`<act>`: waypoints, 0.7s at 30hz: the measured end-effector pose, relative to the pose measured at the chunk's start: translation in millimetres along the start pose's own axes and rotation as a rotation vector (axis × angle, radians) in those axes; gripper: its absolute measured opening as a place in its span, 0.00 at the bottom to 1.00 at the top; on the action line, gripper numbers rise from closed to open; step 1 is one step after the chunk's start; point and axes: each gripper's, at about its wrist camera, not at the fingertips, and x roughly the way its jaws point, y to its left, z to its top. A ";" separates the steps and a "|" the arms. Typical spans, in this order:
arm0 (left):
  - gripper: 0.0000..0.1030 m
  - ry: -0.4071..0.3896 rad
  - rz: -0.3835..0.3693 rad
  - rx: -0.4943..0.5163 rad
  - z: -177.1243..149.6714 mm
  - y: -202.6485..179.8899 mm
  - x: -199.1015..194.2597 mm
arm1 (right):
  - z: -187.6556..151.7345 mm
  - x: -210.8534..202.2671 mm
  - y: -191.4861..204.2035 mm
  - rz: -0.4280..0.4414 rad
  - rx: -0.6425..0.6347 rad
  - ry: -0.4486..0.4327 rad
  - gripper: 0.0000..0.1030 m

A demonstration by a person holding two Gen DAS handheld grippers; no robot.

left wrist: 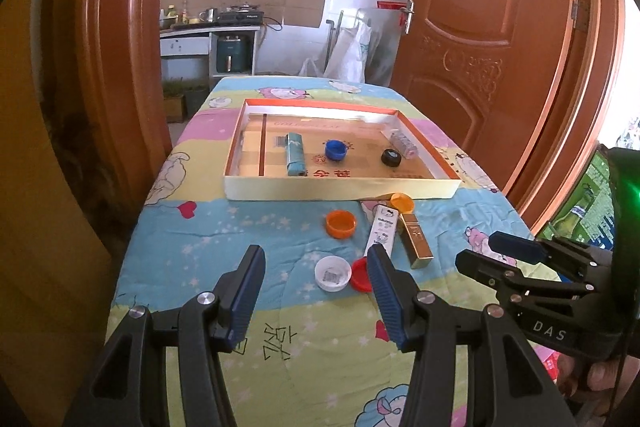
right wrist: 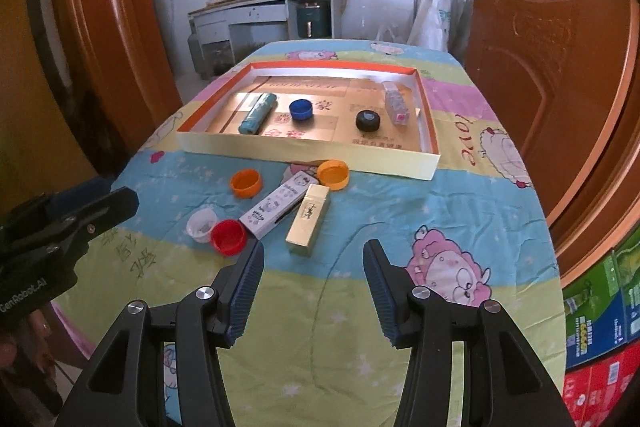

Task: Organize rigid objects
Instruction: 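Withdraw both open tools from the tray toward the loose items on the bedspread, then grasp the gold YSL lipstick box with the right tool while the left tool grasps the white cap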

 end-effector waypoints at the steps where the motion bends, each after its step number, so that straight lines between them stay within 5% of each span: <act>1: 0.51 0.000 0.004 0.002 -0.8 -0.2 0.0 | -0.4 0.5 0.3 0.001 -0.001 0.001 0.52; 21: 0.51 0.063 0.026 0.042 -20.2 5.6 27.0 | -1.2 58.6 5.1 -0.041 0.019 0.074 0.52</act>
